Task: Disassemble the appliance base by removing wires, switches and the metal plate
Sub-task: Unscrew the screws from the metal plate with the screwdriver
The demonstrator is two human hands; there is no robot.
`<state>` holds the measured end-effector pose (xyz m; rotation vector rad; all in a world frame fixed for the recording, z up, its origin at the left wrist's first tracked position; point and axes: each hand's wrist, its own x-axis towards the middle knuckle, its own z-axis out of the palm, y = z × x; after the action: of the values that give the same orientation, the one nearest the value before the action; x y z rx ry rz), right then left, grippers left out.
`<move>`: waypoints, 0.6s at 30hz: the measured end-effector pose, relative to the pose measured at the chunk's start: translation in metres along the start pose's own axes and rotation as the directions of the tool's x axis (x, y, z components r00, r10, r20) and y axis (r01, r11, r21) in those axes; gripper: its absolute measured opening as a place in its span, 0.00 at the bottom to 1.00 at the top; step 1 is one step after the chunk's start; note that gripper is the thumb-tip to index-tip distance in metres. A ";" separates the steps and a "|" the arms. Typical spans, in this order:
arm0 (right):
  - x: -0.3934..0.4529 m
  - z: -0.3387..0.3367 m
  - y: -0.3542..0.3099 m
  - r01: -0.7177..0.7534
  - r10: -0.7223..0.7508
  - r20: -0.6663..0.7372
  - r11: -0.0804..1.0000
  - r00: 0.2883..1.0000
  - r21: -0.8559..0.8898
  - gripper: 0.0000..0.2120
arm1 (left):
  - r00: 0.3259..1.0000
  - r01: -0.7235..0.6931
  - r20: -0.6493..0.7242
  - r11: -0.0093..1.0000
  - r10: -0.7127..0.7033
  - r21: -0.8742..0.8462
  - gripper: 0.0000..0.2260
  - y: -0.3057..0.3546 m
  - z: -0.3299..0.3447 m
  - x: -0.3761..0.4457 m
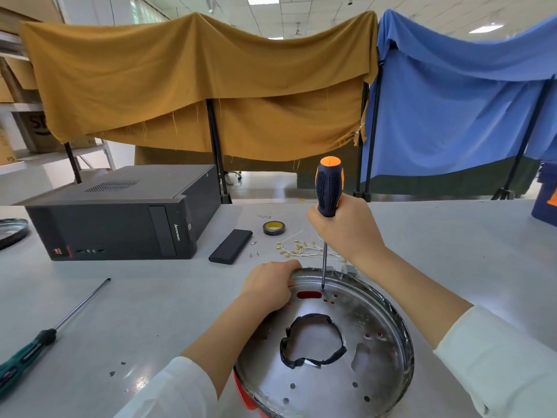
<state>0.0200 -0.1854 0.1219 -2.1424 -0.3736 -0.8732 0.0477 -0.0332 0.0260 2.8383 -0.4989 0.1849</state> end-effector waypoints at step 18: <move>0.022 0.025 0.008 -0.107 0.100 -0.067 0.988 0.993 -0.110 0.13 | 1.000 0.009 -0.015 1.000 -0.009 -0.021 0.17 0.000 0.002 -0.001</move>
<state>0.0519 -0.1721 0.1208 -2.2118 -0.1841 -0.9174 0.0469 -0.0330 0.0241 2.8158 -0.4815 0.1986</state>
